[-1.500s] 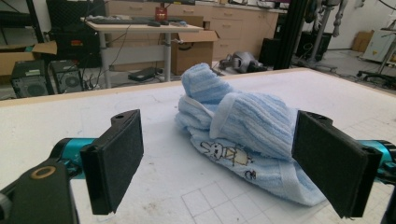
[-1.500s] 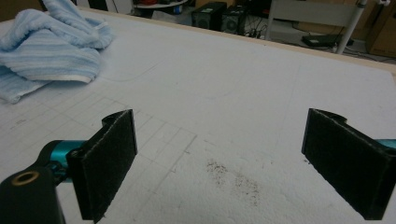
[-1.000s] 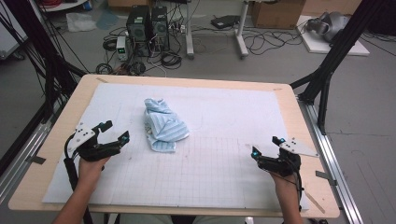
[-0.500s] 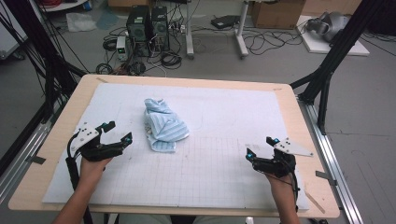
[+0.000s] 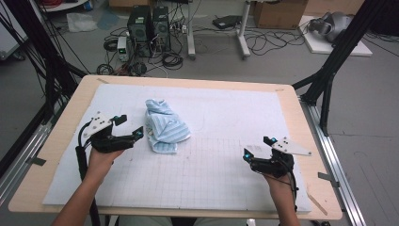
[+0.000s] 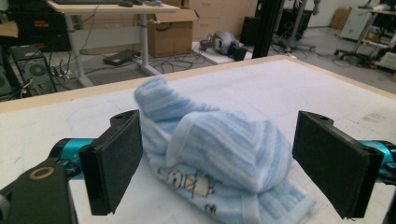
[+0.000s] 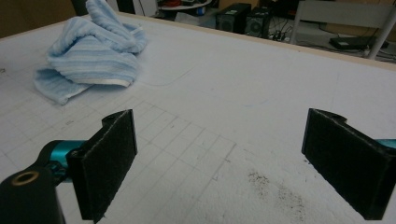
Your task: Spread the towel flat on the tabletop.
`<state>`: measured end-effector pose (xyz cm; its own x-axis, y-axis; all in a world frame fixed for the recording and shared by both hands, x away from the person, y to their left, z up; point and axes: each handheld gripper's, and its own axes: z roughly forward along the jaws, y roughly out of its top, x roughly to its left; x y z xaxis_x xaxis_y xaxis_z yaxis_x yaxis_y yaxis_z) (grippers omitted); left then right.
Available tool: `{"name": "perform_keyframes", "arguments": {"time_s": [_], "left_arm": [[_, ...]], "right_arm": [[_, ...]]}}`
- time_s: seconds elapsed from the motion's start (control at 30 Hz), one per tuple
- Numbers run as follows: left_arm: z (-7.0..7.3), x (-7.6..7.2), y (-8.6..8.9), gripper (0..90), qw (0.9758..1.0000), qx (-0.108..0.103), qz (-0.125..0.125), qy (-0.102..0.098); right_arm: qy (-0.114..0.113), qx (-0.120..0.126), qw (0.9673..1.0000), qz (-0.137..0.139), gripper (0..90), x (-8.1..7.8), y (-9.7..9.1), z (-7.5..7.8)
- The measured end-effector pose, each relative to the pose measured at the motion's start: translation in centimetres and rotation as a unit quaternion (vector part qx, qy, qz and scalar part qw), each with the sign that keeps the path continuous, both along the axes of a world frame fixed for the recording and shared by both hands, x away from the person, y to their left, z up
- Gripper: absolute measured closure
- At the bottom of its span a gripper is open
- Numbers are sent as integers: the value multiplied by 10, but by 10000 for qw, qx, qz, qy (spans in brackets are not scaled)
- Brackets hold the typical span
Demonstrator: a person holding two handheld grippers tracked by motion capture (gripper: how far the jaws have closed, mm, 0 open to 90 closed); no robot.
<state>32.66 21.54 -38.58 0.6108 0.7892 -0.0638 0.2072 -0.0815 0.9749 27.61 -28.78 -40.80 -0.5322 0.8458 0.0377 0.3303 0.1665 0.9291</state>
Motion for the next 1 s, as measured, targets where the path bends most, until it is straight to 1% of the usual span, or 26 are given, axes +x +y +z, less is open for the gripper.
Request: {"name": "perform_keyframes", "arguments": {"time_s": [0.03,0.1,0.13,0.17,0.27,0.3,0.33,0.37,0.4,0.43,0.47,0.5,0.53,0.57,0.6,0.63,0.67,0.7,0.77,0.8,0.83,0.87,0.9,0.93,0.97,1.0], "left_arm": [[3,3,-3,166,10000,69,-39,-7],[6,8,-9,167,9999,104,-71,34],[8,15,-16,167,9996,254,-120,104],[8,15,-16,168,9996,254,-120,104],[4,25,-30,172,9983,486,-190,265],[-1,32,-38,172,9970,653,-146,391],[-1,32,-38,172,9970,653,-146,391],[-4,35,-41,172,9965,697,-98,460],[-10,44,-45,172,9947,814,-24,624],[-10,44,-45,172,9947,814,-24,624],[-17,52,-50,174,9924,932,96,801],[-17,52,-50,180,9924,932,96,801],[-24,58,-54,185,9894,1075,167,958],[-24,58,-54,187,9894,1075,167,958],[-30,63,-57,187,9876,1138,170,1063],[-30,63,-57,199,9876,1138,170,1063],[-35,65,-60,235,9861,1197,174,1143],[-35,65,-60,297,9861,1197,174,1143],[-39,66,-59,517,9829,1373,-28,1224],[-39,66,-59,606,9821,1438,-78,1211],[-39,66,-59,689,9821,1438,-78,1211],[-38,63,-57,734,9833,1417,-146,1132],[-36,62,-56,754,9843,1347,-192,1125],[-36,62,-56,767,9843,1347,-192,1125],[-34,60,-55,771,9857,1243,-253,1109],[-27,55,-55,772,9884,1064,-349,1027]], "right_arm": [[23,-3,10000,4,94,0,1,0],[26,-31,10000,33,94,1,2,-1],[22,-34,10000,28,94,1,2,-1],[39,-29,10000,26,93,2,2,-1],[56,-30,10000,54,94,3,2,-2],[60,-26,10000,43,94,3,2,-2],[60,-26,10000,43,94,3,2,-2],[78,-9,10000,35,94,3,1,-3],[100,-9,9999,31,94,4,0,-3],[99,-4,9999,37,94,4,0,-3],[94,-17,9999,50,94,4,0,-4],[123,-5,9999,49,94,4,1,-4],[104,-16,9999,61,94,4,1,-4],[119,-12,9999,62,94,4,1,-4],[129,-6,9999,60,94,4,2,-4],[133,-16,9999,62,94,4,1,-4],[134,-20,9999,64,94,4,1,-4],[160,-10,9999,61,94,4,2,-4],[174,-8,9998,62,94,4,1,-5],[175,-8,9998,61,94,4,1,-5],[189,2,9998,58,94,4,1,-5],[168,-10,9998,58,94,5,1,-5],[178,-10,9998,52,94,4,0,-5],[179,-1,9998,48,94,5,0,-6],[193,10,9998,34,94,5,0,-6],[198,20,9998,36,94,5,0,-6]]}}
